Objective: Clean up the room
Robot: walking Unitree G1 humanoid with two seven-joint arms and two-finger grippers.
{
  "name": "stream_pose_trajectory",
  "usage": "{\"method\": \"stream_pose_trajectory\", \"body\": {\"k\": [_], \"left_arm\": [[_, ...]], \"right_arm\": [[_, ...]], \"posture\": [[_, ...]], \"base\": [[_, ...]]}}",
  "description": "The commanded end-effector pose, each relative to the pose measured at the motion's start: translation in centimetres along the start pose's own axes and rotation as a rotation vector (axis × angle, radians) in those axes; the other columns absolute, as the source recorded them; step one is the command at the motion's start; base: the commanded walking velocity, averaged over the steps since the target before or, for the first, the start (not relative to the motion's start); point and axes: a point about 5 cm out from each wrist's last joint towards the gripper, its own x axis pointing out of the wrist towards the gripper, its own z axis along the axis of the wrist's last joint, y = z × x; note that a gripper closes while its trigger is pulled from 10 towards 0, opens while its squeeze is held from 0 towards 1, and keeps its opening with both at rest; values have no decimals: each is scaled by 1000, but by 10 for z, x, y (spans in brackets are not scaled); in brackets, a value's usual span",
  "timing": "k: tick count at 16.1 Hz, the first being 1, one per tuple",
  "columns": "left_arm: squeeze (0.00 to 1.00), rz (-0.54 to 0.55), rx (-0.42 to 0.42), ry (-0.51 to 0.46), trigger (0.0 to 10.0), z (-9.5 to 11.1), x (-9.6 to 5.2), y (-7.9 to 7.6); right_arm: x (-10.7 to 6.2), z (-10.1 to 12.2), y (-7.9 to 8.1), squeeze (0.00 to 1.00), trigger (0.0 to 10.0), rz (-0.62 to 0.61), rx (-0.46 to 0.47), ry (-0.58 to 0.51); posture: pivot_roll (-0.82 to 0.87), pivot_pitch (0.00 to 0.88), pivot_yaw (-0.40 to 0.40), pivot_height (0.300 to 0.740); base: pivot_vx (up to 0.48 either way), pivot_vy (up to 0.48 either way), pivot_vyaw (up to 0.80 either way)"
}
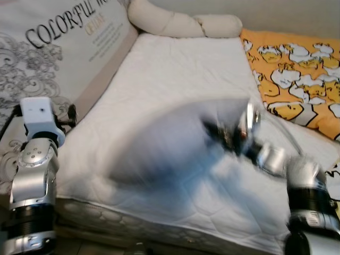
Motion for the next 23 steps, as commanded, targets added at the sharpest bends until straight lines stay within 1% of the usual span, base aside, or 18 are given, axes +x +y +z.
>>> {"method": "stream_pose_trajectory", "body": {"k": [1,2,3,4,5,6,8,9,10,11,12,14,15,16,17,19,22,23], "left_arm": [[82,-60,-8,42,10000,-7,1,-9],[494,-136,31,60,10000,-13,2,-19],[937,-176,66,56,10000,-14,3,-24],[1000,-243,108,49,10000,-16,5,-35],[1000,-349,147,72,10000,-22,9,-51],[1000,-436,154,95,10000,-26,11,-67],[1000,-560,85,137,10000,-32,10,-89],[1000,-715,-36,199,10000,-39,3,-114],[1000,-796,-111,255,10000,-45,-2,-128],[1000,-898,-220,346,10000,-57,-10,-147],[1000,-936,-283,401,10000,-66,-13,-156],[1000,-978,-398,478,10000,-77,-20,-167],[1000,-999,-446,492,10000,-78,-22,-170],[1000,-1055,-507,532,10000,-80,-27,-174],[1000,-1095,-494,567,10000,-86,-32,-177],[1000,-1084,-514,658,10000,-103,-39,-178],[1000,-1164,-588,644,10000,-96,-42,-185],[1000,-1191,-577,644,10000,-96,-44,-188]], "right_arm": [[-15,-9,-34,0,0,-204,-57,9],[-26,-16,-51,0,0,-331,-87,21],[-31,-18,-57,0,0,-396,-98,17],[-39,-20,-66,0,0,-473,-128,16],[-47,-20,-75,0,0,-535,-167,26],[-51,-17,-81,0,0,-581,-209,33],[-53,-13,-84,0,0,-619,-254,22],[-51,-8,-82,0,0,-619,-263,-8],[-48,-5,-80,0,0,-603,-274,-27],[-43,-3,-77,0,0,-576,-281,-47],[-40,-3,-76,0,0,-558,-288,-47],[-33,-2,-73,0,0,-533,-298,-57],[-32,-2,-72,0,0,-525,-298,-57],[-29,-2,-70,0,0,-501,-292,-63],[-27,-2,-69,0,0,-495,-290,-65],[-22,-6,-68,0,0,-479,-286,-55],[-15,-9,-65,0,0,-444,-282,-45],[-13,-9,-63,0,0,-432,-294,-42]], "posture": [[-5,0,31,740],[-4,0,30,740],[0,0,28,740],[2,0,26,740],[3,0,24,740],[0,0,25,740],[-4,0,27,740],[-13,0,24,740],[-14,0,23,740],[-22,0,25,740],[-26,0,27,740],[-41,0,31,740],[-44,0,31,740],[-42,0,29,740],[-41,0,27,740],[-41,0,24,740],[-42,0,18,740],[-42,0,14,740]], "base": [[0,0,0],[0,0,0],[0,0,0],[0,0,0],[0,0,0],[0,0,0],[0,0,0],[0,0,0],[0,0,0],[0,0,0],[0,0,0],[0,0,0],[0,0,0],[0,0,0],[0,0,0],[0,0,0],[0,0,0],[0,0,0]]}}
